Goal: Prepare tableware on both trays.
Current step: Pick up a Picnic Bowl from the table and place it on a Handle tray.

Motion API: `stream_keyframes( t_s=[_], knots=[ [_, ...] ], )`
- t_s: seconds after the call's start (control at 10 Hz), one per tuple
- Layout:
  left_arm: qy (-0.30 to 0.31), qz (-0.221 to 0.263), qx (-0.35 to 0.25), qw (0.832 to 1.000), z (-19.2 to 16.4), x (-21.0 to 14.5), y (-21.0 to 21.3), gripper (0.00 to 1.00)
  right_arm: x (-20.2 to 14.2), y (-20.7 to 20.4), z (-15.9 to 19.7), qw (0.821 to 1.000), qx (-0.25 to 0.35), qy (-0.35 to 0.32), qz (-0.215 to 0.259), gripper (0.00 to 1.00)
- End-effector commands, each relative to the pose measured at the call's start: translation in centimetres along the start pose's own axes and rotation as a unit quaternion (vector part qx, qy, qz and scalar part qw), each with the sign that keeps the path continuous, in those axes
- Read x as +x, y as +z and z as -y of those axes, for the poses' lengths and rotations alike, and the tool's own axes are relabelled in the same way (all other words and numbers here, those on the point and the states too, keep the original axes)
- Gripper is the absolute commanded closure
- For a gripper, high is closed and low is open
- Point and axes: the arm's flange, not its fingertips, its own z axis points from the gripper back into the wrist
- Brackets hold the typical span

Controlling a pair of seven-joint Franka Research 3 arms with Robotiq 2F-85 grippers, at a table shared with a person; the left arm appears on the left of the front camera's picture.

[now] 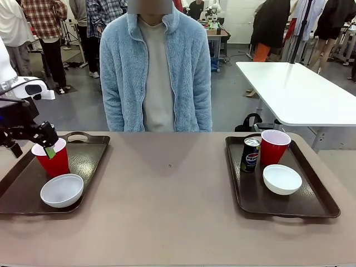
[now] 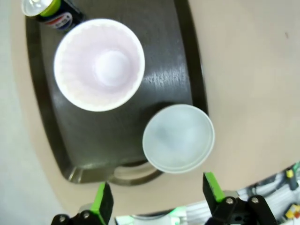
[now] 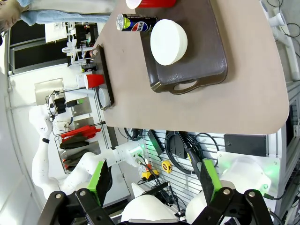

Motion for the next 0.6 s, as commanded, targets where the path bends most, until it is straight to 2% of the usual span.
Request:
stream_keyframes(
  t_s=[0.0, 0.1, 0.5],
  knots=[
    [-0.007, -0.028, -0.034, 0.999, -0.4, 0.1, 1.2, 0.00, -0.1, -0.1, 0.0, 1.000, 0.010, 0.007, 0.004, 0.00],
    [0.000, 0.000, 0.000, 1.000, 0.0, 0.0, 0.0, 0.00, -0.1, -0.1, 0.0, 1.000, 0.010, 0.007, 0.004, 0.00],
    [0.000, 0.000, 0.000, 1.000, 0.0, 0.0, 0.0, 0.00, -0.1, -0.1, 0.0, 1.000, 0.010, 0.007, 0.004, 0.00]
  ],
)
